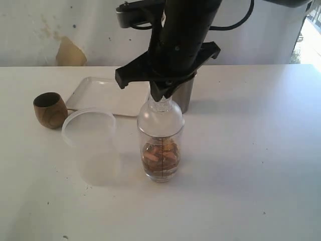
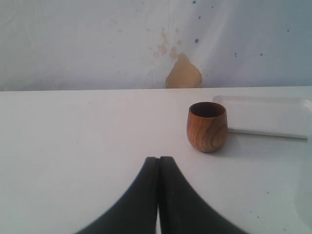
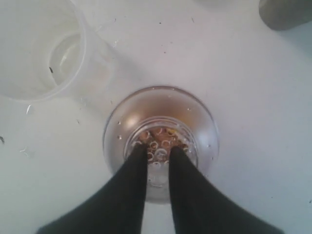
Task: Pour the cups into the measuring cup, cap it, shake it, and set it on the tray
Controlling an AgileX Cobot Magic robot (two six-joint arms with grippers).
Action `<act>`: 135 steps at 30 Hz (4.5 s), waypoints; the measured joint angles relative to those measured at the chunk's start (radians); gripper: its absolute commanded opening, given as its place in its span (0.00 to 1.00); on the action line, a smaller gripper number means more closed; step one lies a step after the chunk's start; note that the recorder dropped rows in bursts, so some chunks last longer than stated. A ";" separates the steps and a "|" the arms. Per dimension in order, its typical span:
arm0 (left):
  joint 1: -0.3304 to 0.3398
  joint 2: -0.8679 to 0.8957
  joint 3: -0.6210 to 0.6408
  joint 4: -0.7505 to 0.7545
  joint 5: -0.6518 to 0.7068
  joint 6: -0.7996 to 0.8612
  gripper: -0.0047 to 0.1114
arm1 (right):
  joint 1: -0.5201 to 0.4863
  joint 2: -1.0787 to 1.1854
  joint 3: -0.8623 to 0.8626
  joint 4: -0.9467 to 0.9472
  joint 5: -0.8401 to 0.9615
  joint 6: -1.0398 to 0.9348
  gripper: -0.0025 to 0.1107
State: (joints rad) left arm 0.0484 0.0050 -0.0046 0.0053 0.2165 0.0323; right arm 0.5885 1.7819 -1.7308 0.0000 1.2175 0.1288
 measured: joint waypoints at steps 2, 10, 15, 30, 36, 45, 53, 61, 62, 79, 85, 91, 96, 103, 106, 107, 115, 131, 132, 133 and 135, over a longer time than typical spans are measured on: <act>0.000 0.000 0.000 0.000 0.000 0.000 0.04 | 0.000 -0.009 -0.016 0.000 0.002 0.000 0.39; 0.000 0.000 0.000 0.000 0.000 0.000 0.04 | 0.000 -0.063 -0.075 0.000 0.002 -0.006 0.51; 0.000 0.000 0.000 0.000 0.000 0.000 0.04 | 0.000 -0.090 -0.075 -0.006 0.002 -0.067 0.49; 0.000 0.000 0.000 0.000 0.000 0.000 0.04 | 0.000 -0.416 0.258 -0.132 -0.259 -0.056 0.56; 0.000 0.000 0.000 0.000 0.000 0.000 0.04 | 0.000 -0.539 0.537 -0.130 -0.515 -0.026 0.95; 0.000 0.000 0.000 0.000 0.000 0.000 0.04 | 0.000 -0.492 0.765 -0.103 -0.667 0.005 0.95; 0.000 0.000 0.000 0.000 0.000 0.000 0.04 | 0.000 -0.494 1.139 -0.069 -1.316 0.009 0.95; 0.000 0.000 0.000 0.000 0.000 0.000 0.04 | 0.000 -0.420 1.301 -0.058 -1.624 0.009 0.95; 0.000 0.000 0.000 0.000 0.000 0.000 0.04 | 0.000 -0.403 1.310 -0.058 -1.653 0.009 0.95; 0.000 0.000 0.000 0.000 0.000 0.000 0.04 | 0.000 -0.101 1.323 -0.042 -2.044 -0.027 0.95; 0.000 0.000 0.000 0.000 0.000 0.000 0.04 | 0.000 -0.037 1.305 -0.038 -2.167 -0.035 0.95; 0.000 0.000 0.000 0.000 0.000 0.000 0.04 | 0.000 0.049 1.221 -0.035 -2.159 -0.055 0.95; 0.000 0.000 0.000 0.000 0.000 0.000 0.04 | 0.000 0.084 1.175 -0.028 -2.152 -0.089 0.95; 0.000 0.000 0.000 0.000 0.000 0.000 0.04 | 0.000 0.088 1.173 -0.026 -2.152 -0.091 0.95; 0.000 0.000 0.000 0.000 0.000 0.000 0.04 | 0.000 0.088 1.153 -0.015 -2.152 -0.091 0.95; 0.000 0.000 0.000 0.000 0.000 0.000 0.04 | 0.000 0.088 1.133 0.009 -2.135 -0.091 0.95; 0.000 0.000 0.000 0.000 0.000 0.000 0.04 | 0.000 0.088 1.114 0.065 -2.043 -0.095 0.75; 0.000 0.000 0.000 0.000 0.000 0.000 0.04 | -0.162 -0.297 1.097 -0.049 -1.862 0.101 0.02; 0.000 0.000 0.000 0.000 0.000 0.000 0.04 | -0.089 -0.298 1.058 -0.101 -1.735 0.021 0.02; 0.000 0.000 0.000 0.000 0.000 0.000 0.04 | -0.064 -0.298 1.049 -0.011 -1.693 -0.129 0.02; 0.000 0.000 0.000 0.000 0.000 0.000 0.04 | -0.075 -0.294 1.047 0.233 -1.648 -0.313 0.02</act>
State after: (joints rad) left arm 0.0484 0.0050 -0.0046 0.0053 0.2165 0.0323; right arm 0.5136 1.4878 -0.6839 0.2327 -0.4301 -0.1844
